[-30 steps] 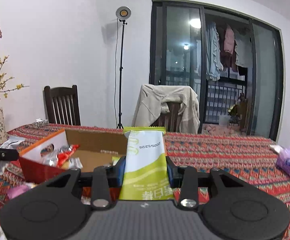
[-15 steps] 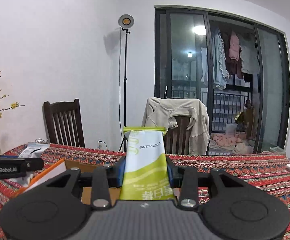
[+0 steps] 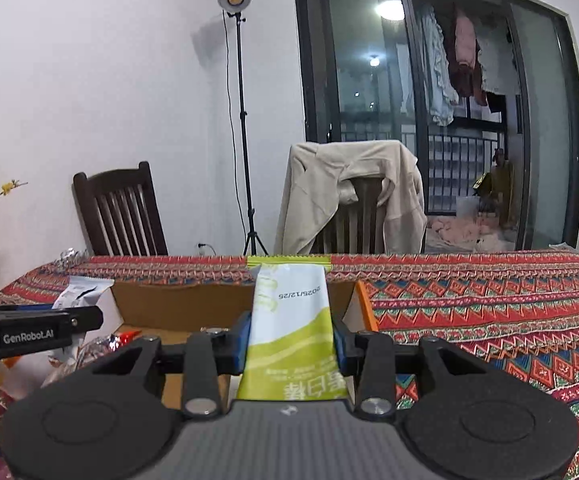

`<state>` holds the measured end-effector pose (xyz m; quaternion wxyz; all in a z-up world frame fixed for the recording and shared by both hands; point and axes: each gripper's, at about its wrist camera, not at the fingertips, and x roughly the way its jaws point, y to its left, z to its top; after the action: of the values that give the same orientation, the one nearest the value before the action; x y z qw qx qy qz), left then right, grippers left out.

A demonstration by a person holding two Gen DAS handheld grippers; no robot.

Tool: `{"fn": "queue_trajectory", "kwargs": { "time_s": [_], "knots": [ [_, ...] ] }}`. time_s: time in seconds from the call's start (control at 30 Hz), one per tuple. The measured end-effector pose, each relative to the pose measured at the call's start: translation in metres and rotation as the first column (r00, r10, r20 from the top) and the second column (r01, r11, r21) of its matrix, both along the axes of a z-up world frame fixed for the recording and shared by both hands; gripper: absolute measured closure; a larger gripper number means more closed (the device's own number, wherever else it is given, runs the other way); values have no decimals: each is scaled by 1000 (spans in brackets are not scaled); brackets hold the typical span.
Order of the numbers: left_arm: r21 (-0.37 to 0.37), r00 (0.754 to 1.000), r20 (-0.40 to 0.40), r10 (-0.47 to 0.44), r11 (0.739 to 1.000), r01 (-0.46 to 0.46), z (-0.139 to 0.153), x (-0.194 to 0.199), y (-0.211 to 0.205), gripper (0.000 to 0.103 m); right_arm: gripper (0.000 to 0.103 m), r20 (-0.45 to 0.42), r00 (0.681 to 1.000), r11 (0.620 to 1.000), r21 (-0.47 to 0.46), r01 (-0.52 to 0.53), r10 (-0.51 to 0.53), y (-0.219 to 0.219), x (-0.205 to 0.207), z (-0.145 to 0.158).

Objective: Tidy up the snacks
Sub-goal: 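Carry both packets over the box and open both tools to drop them, then withdraw both tools from the box back toward the snack pile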

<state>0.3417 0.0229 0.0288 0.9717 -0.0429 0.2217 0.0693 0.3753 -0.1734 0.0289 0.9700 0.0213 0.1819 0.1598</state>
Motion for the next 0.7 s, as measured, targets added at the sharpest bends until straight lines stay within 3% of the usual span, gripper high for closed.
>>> {"fn": "queue_trajectory", "kwargs": {
  "time_s": [0.27, 0.33, 0.37, 0.43, 0.5, 0.6, 0.7],
  "knots": [
    [-13, 1000, -5, -26, 1000, 26, -6, -2, 1, 56, 63, -67, 998, 1000, -7, -5, 4, 4, 7, -15],
    [-28, 999, 14, -29, 999, 29, -5, -6, 2, 44, 62, -63, 998, 1000, -3, 5, -5, 3, 6, -15],
    [-40, 999, 25, -32, 999, 33, -3, -8, 4, 40, 58, -61, 998, 1000, -1, 14, -14, 2, 5, -14],
    [-53, 998, 53, -19, 998, 22, 0, -13, 6, 12, 28, -53, 998, 1000, 11, 22, -22, -1, 3, -13],
    [-78, 996, 89, 0, 997, 7, 3, -18, 10, 0, 2, -42, 999, 999, 22, 29, -28, -4, 1, -11],
    [-108, 994, 107, 18, 994, -7, 7, -21, 15, 0, 0, -37, 999, 999, 36, 35, -34, -7, -2, -9],
    [-116, 997, 74, 26, 993, -17, 5, -15, 17, 0, 0, -47, 998, 998, 27, 51, -50, -7, 0, -8]
  ]
}}
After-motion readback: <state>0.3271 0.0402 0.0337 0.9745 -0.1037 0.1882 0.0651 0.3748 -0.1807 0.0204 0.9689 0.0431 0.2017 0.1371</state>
